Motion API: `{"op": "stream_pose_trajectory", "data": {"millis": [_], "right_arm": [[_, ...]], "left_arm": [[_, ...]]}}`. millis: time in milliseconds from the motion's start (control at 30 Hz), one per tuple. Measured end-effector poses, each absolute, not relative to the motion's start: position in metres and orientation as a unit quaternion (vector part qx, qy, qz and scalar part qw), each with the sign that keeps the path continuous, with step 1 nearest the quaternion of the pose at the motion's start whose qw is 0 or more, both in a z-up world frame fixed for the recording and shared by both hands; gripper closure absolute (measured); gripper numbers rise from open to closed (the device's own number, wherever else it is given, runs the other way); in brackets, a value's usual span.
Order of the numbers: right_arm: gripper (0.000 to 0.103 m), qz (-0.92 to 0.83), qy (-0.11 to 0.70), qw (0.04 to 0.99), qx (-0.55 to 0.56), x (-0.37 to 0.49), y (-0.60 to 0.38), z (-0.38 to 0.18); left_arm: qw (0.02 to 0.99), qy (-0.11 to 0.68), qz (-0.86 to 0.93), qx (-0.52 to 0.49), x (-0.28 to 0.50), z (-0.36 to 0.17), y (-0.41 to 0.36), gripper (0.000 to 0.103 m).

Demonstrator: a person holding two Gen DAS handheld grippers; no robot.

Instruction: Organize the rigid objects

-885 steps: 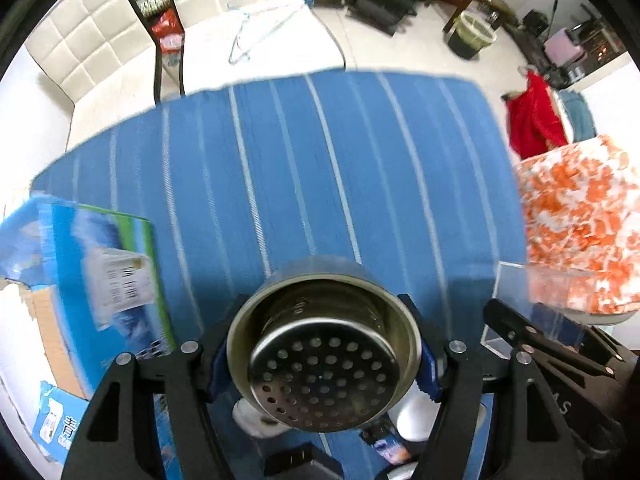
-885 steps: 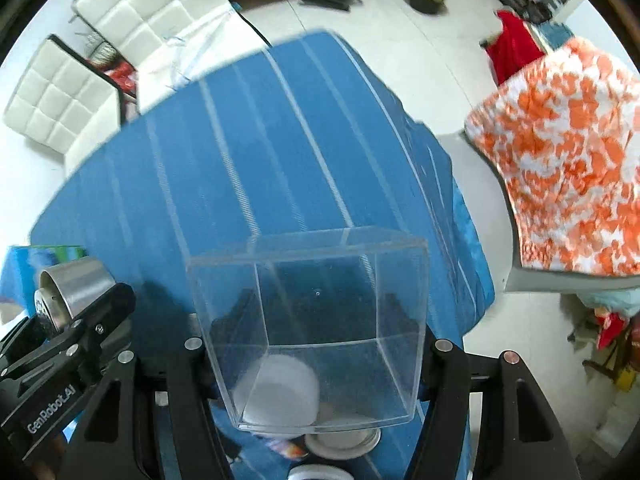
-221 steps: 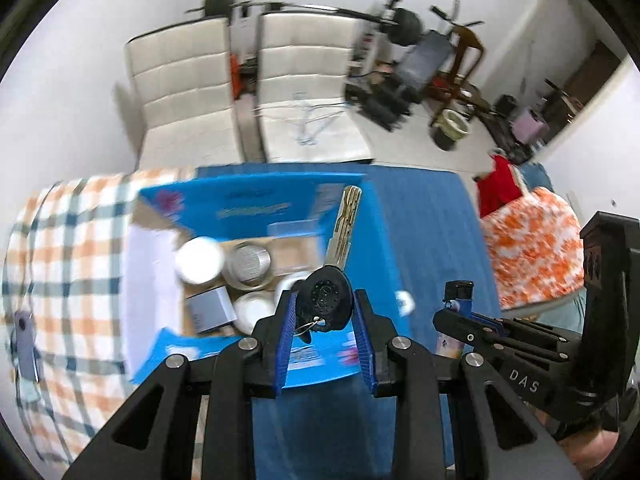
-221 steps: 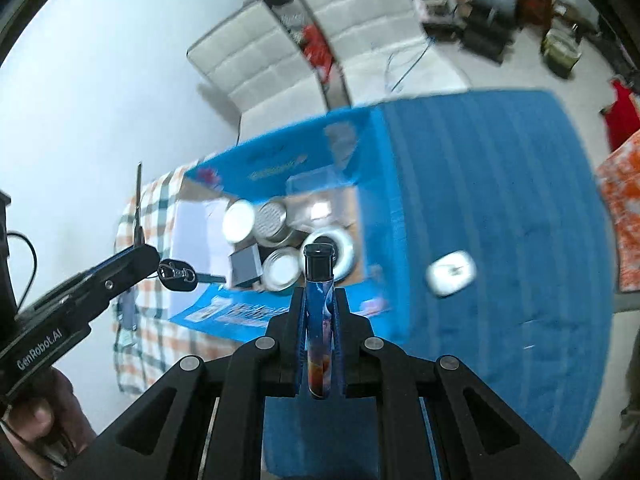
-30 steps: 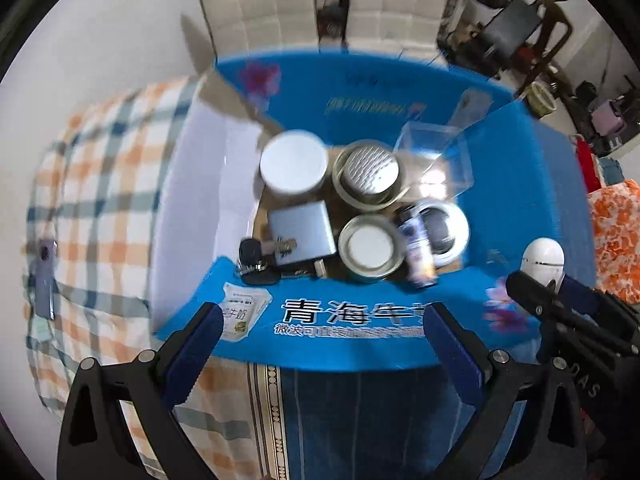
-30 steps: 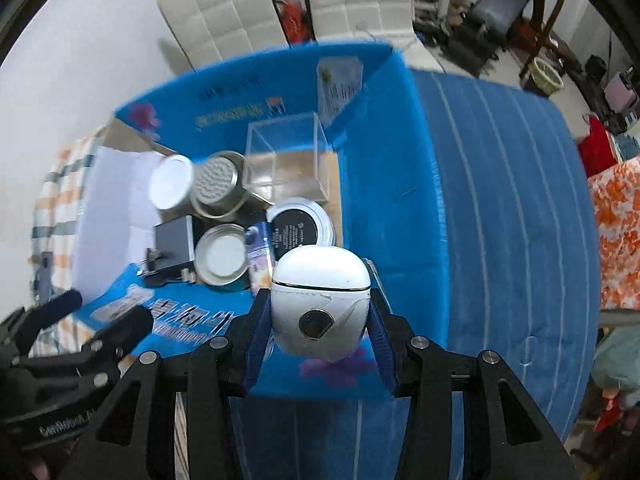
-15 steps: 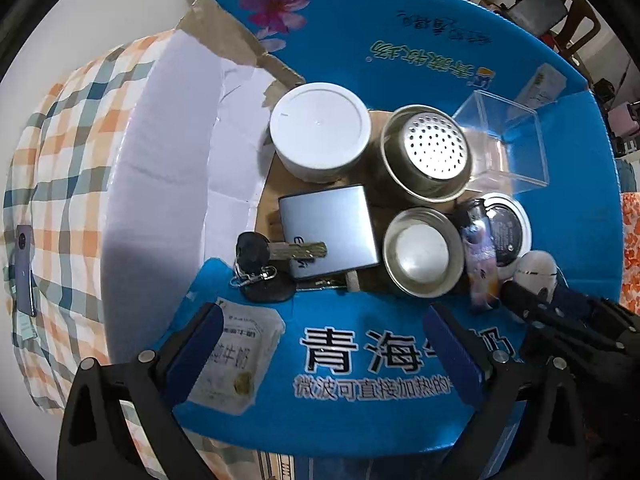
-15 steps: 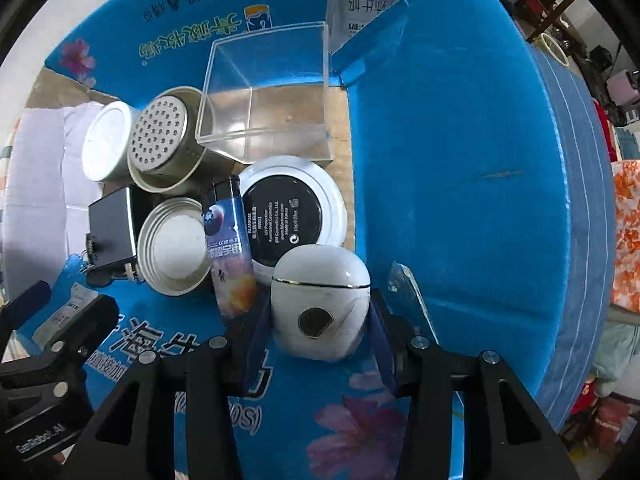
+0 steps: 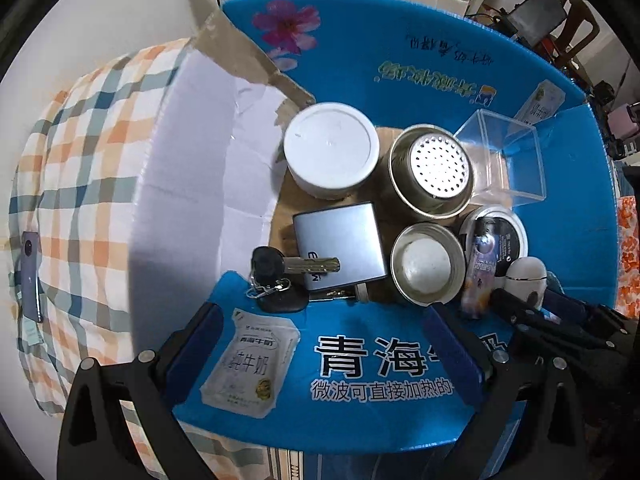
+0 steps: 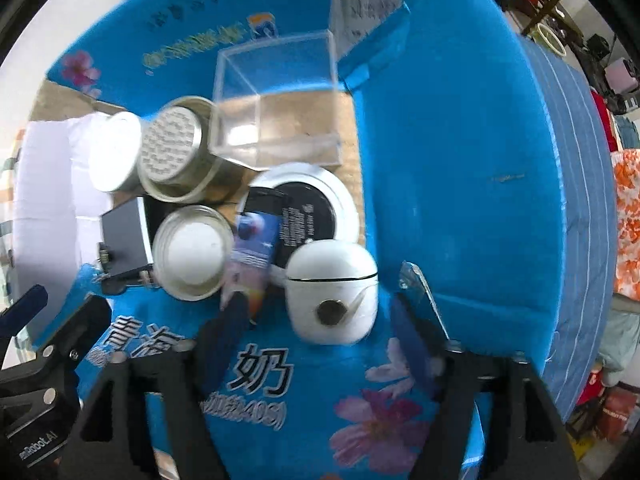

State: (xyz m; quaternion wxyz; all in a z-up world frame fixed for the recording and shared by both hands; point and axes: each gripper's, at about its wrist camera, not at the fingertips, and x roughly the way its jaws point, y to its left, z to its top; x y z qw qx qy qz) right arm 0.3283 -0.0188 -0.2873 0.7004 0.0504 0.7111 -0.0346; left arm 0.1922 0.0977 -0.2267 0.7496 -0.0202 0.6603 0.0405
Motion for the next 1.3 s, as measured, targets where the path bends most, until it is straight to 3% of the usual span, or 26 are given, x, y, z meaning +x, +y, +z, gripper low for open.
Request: {"op": "stream_pose_trajectory", "data": {"millis": [333,967,1300], "right_arm": [[0.015,-0.023,0.672,0.738,0.049,0.314,-0.030,-0.221],[0.012,0.013,0.525,0.848,0.075,0.204,-0.042,0.028],[0.011,-0.001,0.501,0.863,0.061,0.182,-0.051,0.066]], "left_arm": [[0.778,0.626,0.046,-0.019,0.173,-0.174,0.100,0.001],[0.870,0.492,0.020,-0.022,0.087,0.020,0.067,0.001],[0.882,0.471,0.022,-0.018,0.065,0.046,0.062,0.001]]}}
